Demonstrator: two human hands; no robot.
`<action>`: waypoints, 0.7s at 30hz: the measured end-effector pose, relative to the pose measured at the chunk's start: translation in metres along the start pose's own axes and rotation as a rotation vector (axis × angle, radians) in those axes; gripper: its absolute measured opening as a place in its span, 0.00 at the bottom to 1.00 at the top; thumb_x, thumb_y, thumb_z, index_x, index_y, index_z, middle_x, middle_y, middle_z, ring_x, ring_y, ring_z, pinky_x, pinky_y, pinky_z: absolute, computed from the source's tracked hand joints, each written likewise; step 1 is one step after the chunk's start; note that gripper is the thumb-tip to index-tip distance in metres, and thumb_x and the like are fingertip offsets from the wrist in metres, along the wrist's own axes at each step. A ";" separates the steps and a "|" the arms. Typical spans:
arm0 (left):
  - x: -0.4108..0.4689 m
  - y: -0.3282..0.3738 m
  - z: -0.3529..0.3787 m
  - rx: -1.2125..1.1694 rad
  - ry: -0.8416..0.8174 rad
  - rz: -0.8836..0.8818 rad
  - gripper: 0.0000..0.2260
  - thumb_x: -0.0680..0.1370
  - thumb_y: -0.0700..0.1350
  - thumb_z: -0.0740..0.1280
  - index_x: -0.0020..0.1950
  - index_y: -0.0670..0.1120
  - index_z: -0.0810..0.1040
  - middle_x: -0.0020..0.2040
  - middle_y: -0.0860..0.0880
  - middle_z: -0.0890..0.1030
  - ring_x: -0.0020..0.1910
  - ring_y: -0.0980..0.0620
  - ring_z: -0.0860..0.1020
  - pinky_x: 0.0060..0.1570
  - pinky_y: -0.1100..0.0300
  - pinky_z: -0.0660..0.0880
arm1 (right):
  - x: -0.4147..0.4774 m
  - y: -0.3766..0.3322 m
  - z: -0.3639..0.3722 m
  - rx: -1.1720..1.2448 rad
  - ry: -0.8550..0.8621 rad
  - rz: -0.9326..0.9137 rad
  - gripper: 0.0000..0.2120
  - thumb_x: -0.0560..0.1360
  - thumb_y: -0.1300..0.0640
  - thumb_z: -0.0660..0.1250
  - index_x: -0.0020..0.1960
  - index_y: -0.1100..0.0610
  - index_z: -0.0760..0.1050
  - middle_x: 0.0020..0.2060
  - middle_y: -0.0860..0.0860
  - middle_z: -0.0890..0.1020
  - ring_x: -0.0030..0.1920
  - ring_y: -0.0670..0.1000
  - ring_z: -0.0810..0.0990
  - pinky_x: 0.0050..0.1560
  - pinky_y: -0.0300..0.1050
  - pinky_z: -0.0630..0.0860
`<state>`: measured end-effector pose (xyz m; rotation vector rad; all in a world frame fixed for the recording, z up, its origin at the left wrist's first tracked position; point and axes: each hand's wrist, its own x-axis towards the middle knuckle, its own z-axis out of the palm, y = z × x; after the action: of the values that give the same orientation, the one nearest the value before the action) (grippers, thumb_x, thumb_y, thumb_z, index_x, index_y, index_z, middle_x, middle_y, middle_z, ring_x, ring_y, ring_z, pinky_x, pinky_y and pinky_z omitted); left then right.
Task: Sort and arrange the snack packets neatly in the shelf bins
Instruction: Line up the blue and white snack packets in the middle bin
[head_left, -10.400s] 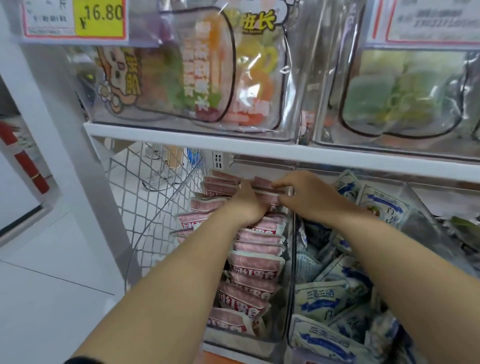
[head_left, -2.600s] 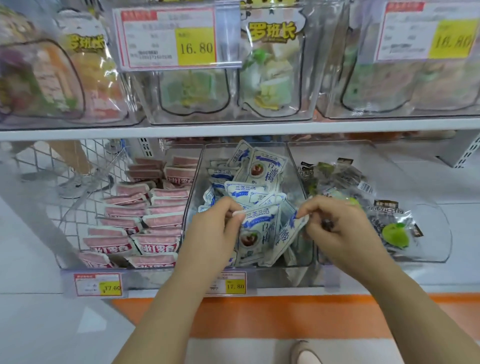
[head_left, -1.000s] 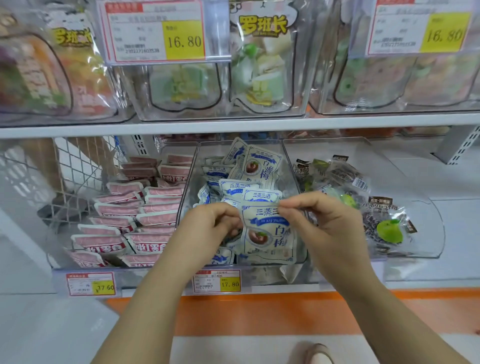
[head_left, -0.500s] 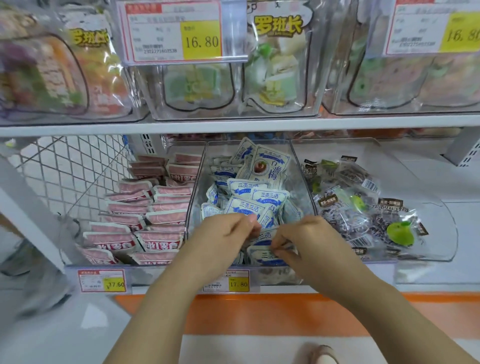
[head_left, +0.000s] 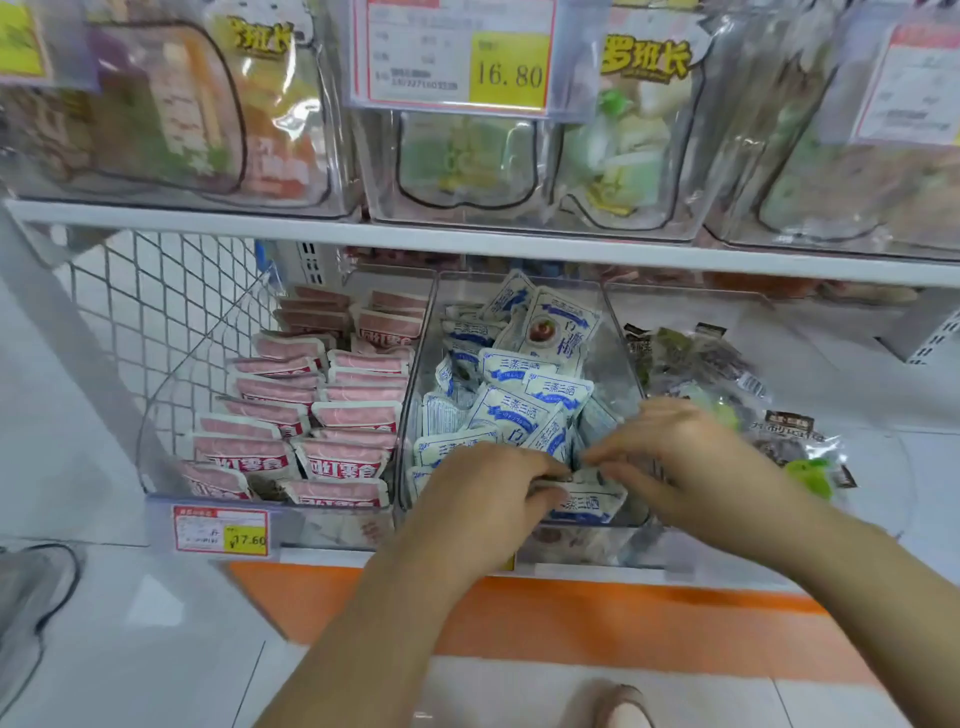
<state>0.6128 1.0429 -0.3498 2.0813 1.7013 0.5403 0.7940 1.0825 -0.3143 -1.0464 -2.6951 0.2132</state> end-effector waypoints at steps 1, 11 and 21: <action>0.000 0.002 0.002 0.002 -0.002 0.005 0.12 0.78 0.52 0.63 0.61 0.57 0.77 0.53 0.52 0.82 0.52 0.52 0.78 0.53 0.58 0.73 | 0.004 0.002 -0.006 -0.009 0.053 0.012 0.07 0.72 0.57 0.67 0.47 0.51 0.83 0.36 0.44 0.84 0.36 0.47 0.80 0.43 0.39 0.75; -0.010 0.000 0.003 0.157 -0.150 0.022 0.23 0.79 0.37 0.58 0.67 0.61 0.71 0.56 0.46 0.79 0.52 0.45 0.77 0.46 0.58 0.71 | 0.080 0.007 0.013 -0.337 -0.316 0.071 0.08 0.73 0.53 0.69 0.53 0.49 0.78 0.53 0.47 0.80 0.55 0.50 0.76 0.58 0.48 0.72; -0.012 -0.010 0.003 0.102 -0.150 0.142 0.20 0.80 0.41 0.58 0.68 0.60 0.70 0.62 0.54 0.77 0.59 0.48 0.74 0.57 0.56 0.70 | 0.067 -0.002 -0.015 -0.188 -0.357 0.054 0.07 0.77 0.52 0.64 0.41 0.50 0.69 0.30 0.43 0.73 0.31 0.40 0.69 0.37 0.43 0.66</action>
<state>0.6038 1.0325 -0.3579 2.2661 1.5348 0.3355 0.7493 1.1270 -0.2883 -1.2394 -3.0562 0.1732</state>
